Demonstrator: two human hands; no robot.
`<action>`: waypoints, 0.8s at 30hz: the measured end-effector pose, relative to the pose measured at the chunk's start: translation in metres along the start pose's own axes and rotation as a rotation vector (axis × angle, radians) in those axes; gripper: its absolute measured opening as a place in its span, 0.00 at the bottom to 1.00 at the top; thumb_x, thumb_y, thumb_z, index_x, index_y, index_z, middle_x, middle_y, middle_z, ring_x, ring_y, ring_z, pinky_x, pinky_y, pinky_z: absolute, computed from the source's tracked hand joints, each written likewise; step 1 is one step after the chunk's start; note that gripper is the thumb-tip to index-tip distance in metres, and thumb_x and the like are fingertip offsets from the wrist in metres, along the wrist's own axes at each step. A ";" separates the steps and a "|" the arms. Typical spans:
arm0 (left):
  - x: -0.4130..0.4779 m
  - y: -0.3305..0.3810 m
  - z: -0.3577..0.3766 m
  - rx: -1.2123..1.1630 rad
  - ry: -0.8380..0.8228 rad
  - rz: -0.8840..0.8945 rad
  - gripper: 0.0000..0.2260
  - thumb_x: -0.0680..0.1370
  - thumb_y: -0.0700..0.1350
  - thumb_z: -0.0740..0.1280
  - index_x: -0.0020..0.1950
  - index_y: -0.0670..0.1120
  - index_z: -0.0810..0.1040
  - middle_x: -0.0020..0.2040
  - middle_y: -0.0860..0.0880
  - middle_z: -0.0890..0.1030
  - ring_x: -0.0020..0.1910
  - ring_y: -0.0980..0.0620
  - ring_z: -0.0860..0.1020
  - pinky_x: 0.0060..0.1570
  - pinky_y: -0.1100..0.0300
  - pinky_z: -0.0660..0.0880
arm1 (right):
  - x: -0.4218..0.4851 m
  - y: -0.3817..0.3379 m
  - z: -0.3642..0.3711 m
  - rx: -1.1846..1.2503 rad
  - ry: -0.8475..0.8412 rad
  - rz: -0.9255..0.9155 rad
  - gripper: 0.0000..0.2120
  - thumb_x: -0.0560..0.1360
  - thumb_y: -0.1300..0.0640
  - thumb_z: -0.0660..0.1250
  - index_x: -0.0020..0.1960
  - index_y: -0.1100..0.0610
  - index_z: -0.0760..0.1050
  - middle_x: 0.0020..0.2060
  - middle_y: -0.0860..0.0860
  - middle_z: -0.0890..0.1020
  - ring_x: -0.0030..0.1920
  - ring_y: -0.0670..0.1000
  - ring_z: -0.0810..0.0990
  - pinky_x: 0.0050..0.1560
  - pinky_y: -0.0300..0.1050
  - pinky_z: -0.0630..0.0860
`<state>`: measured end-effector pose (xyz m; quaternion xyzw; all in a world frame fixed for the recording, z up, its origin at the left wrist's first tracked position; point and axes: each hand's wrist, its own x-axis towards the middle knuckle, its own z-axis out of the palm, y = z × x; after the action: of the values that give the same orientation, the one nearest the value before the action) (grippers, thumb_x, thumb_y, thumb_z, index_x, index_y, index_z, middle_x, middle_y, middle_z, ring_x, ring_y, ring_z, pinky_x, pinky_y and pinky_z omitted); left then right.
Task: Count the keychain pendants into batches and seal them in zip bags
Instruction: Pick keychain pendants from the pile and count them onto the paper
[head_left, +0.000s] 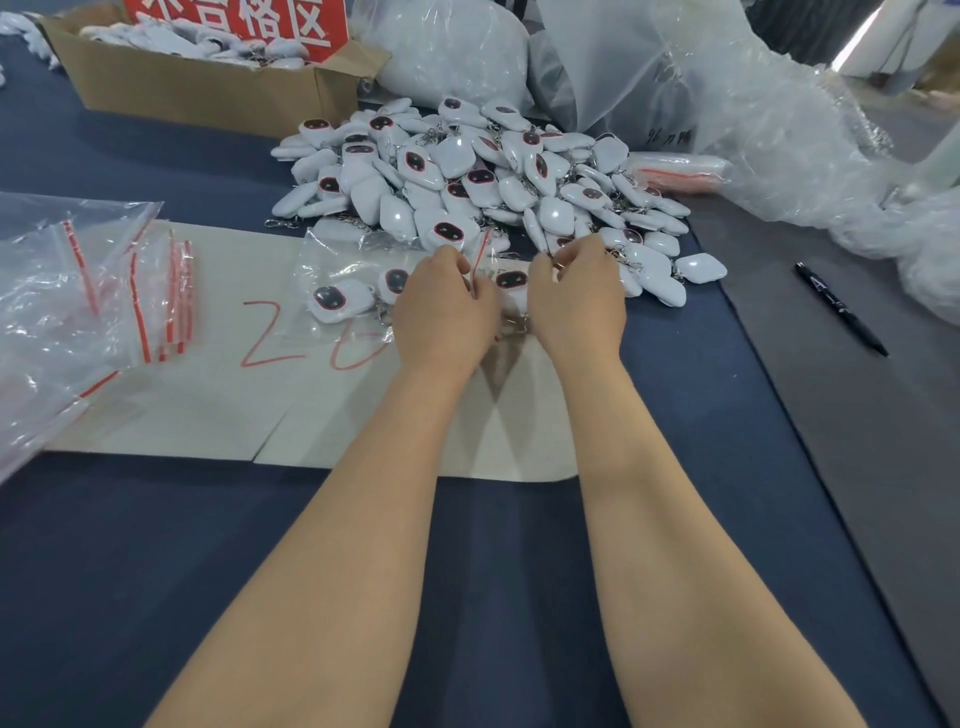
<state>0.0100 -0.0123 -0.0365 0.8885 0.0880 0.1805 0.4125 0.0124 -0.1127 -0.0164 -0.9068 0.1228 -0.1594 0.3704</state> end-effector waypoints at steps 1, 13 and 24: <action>0.000 0.001 0.000 0.001 0.008 0.001 0.10 0.78 0.49 0.61 0.53 0.45 0.75 0.49 0.47 0.80 0.47 0.47 0.76 0.45 0.56 0.69 | -0.002 0.000 0.003 -0.089 -0.055 0.001 0.17 0.79 0.47 0.59 0.61 0.58 0.71 0.60 0.56 0.74 0.61 0.58 0.72 0.60 0.53 0.69; -0.012 0.015 0.005 -0.053 -0.013 0.309 0.10 0.79 0.41 0.59 0.54 0.41 0.78 0.55 0.44 0.78 0.54 0.46 0.75 0.52 0.55 0.70 | 0.008 0.007 0.006 0.429 0.088 0.087 0.07 0.76 0.54 0.67 0.50 0.57 0.72 0.42 0.49 0.76 0.43 0.49 0.73 0.42 0.39 0.68; -0.010 0.013 0.005 0.179 0.094 0.286 0.15 0.78 0.43 0.57 0.63 0.45 0.74 0.61 0.47 0.76 0.61 0.45 0.72 0.66 0.49 0.62 | 0.012 0.010 0.009 0.779 0.176 0.236 0.05 0.77 0.57 0.63 0.52 0.56 0.69 0.44 0.49 0.81 0.42 0.50 0.77 0.39 0.38 0.70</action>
<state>0.0022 -0.0271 -0.0319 0.9157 -0.0043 0.2700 0.2976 0.0254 -0.1176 -0.0270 -0.6615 0.1876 -0.2275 0.6895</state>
